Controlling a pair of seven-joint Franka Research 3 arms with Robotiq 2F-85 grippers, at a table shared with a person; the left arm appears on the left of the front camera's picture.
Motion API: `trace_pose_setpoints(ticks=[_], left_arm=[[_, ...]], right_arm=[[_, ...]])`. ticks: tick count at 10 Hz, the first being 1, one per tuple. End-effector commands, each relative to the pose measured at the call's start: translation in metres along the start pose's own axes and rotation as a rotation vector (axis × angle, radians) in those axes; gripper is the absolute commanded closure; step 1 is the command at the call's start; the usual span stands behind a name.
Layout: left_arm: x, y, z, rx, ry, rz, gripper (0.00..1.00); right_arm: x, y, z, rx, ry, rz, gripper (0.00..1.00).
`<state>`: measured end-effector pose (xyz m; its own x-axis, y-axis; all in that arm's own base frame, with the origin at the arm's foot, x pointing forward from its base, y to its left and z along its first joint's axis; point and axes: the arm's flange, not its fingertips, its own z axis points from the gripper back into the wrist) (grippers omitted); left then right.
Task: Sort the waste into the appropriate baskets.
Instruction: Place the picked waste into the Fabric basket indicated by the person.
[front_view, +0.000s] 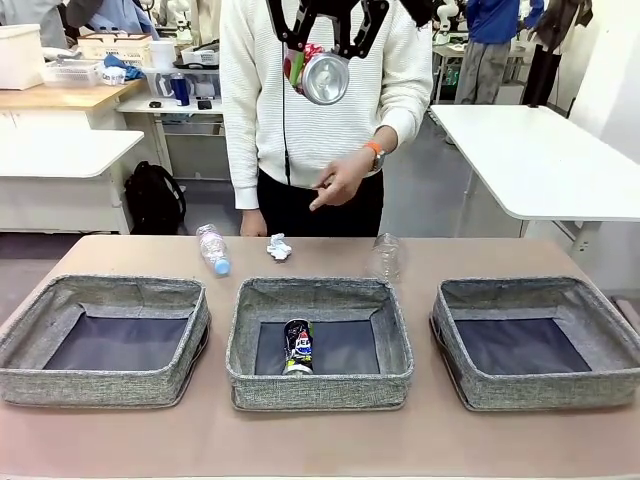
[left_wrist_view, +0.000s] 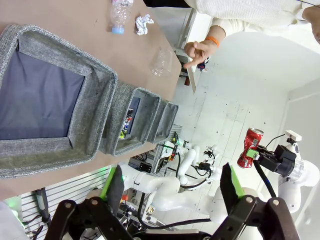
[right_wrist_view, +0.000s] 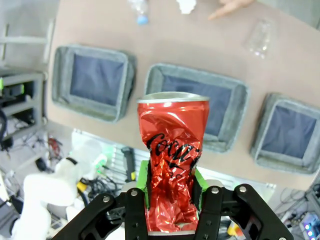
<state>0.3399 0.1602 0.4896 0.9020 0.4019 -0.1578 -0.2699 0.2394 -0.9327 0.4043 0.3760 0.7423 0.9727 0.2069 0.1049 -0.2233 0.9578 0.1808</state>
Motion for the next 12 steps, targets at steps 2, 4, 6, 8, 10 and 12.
trace_pose_setpoints(ticks=[2, 4, 6, 8, 10, 12], left_arm=[[-0.002, 0.000, 0.002, 0.004, 0.001, -0.015, 0.00], [-0.002, 0.000, 0.002, 0.004, 0.001, -0.015, 0.00], [-0.002, 0.000, 0.002, 0.004, 0.001, -0.015, 0.00], [-0.002, 0.000, 0.002, 0.004, 0.001, -0.015, 0.00], [-0.002, 0.000, 0.002, 0.004, 0.001, -0.015, 0.00], [-0.002, 0.000, 0.002, 0.004, 0.001, -0.015, 0.00]], right_arm=[[-0.001, 0.000, 0.006, 0.001, 0.002, -0.018, 0.66], [-0.001, 0.000, 0.006, 0.001, 0.002, -0.018, 0.66], [-0.001, 0.000, 0.006, 0.001, 0.002, -0.018, 0.66], [-0.008, 0.002, 0.003, -0.043, -0.022, 0.028, 0.66], [-0.028, -0.006, -0.041, -0.029, 0.010, 0.175, 0.66], [-0.055, -0.018, -0.103, 0.009, 0.052, 0.243, 0.66]])
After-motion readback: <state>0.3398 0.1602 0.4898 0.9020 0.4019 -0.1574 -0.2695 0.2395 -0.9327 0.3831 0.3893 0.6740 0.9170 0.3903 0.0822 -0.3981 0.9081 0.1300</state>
